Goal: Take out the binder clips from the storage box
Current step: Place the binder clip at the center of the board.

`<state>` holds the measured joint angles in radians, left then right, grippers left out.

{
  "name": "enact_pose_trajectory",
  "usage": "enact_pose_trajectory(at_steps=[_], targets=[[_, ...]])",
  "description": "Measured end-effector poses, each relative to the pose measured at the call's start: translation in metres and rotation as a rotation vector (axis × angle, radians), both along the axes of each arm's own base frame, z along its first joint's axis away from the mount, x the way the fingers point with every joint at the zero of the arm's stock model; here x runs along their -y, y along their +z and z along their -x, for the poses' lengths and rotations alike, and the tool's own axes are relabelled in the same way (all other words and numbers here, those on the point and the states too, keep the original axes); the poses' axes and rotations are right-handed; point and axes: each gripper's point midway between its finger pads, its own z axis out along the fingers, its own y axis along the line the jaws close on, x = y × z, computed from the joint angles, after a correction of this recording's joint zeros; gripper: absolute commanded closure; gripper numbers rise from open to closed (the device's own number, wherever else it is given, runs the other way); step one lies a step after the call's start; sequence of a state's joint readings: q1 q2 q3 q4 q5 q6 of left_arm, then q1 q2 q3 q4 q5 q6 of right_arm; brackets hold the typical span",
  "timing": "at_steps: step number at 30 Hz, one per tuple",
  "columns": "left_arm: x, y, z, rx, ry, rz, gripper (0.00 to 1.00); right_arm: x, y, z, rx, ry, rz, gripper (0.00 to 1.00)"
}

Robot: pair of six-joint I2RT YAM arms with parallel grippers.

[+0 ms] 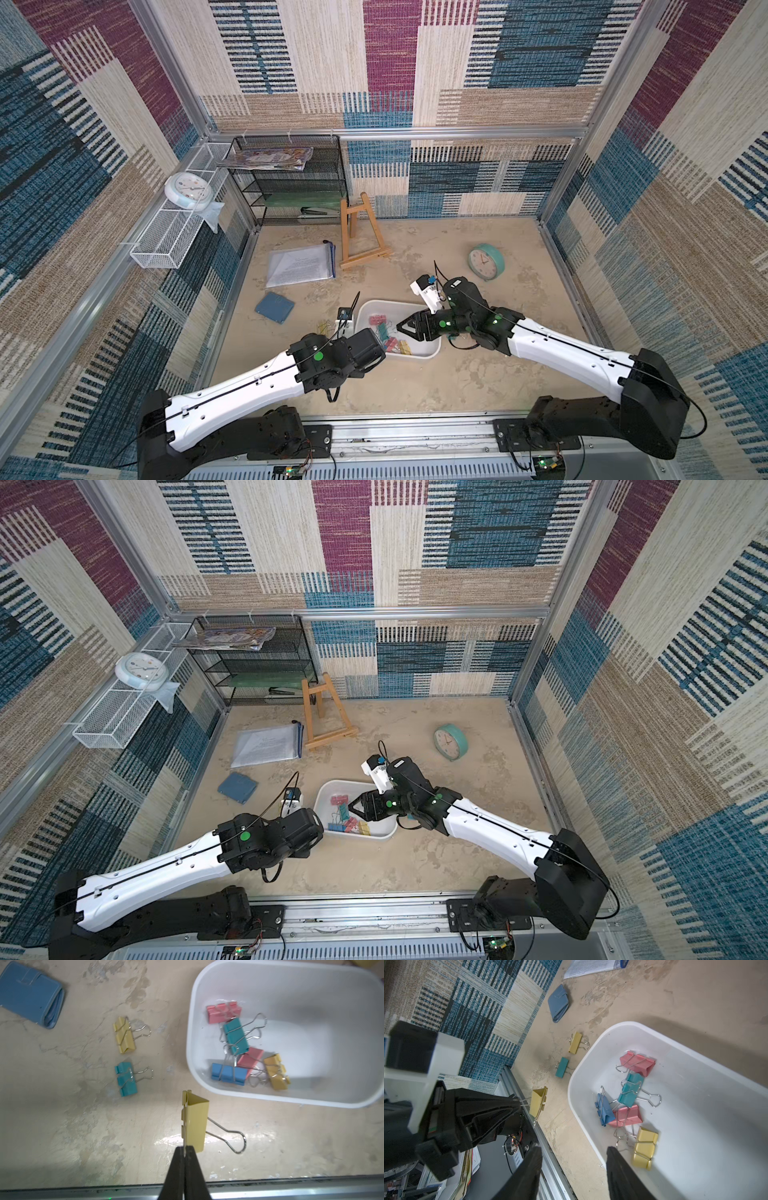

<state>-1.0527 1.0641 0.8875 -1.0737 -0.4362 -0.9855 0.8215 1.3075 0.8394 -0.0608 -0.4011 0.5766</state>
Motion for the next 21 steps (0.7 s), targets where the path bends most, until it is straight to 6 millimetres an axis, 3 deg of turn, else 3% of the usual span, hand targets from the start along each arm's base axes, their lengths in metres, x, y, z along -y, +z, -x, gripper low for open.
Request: enact_pose_trajectory(at_steps=[4,13,21], targets=[[-0.009,-0.016,0.003,-0.041,0.022,-0.088,1.00,0.000,-0.007,-0.002,-0.002,-0.011,0.020,0.45],[-0.006,-0.046,-0.009,-0.113,0.019,-0.295,1.00,-0.001,-0.027,-0.009,-0.029,-0.045,0.059,0.44],[-0.002,-0.074,-0.010,-0.171,0.009,-0.273,1.00,-0.009,-0.049,-0.004,-0.099,-0.016,0.059,0.46]])
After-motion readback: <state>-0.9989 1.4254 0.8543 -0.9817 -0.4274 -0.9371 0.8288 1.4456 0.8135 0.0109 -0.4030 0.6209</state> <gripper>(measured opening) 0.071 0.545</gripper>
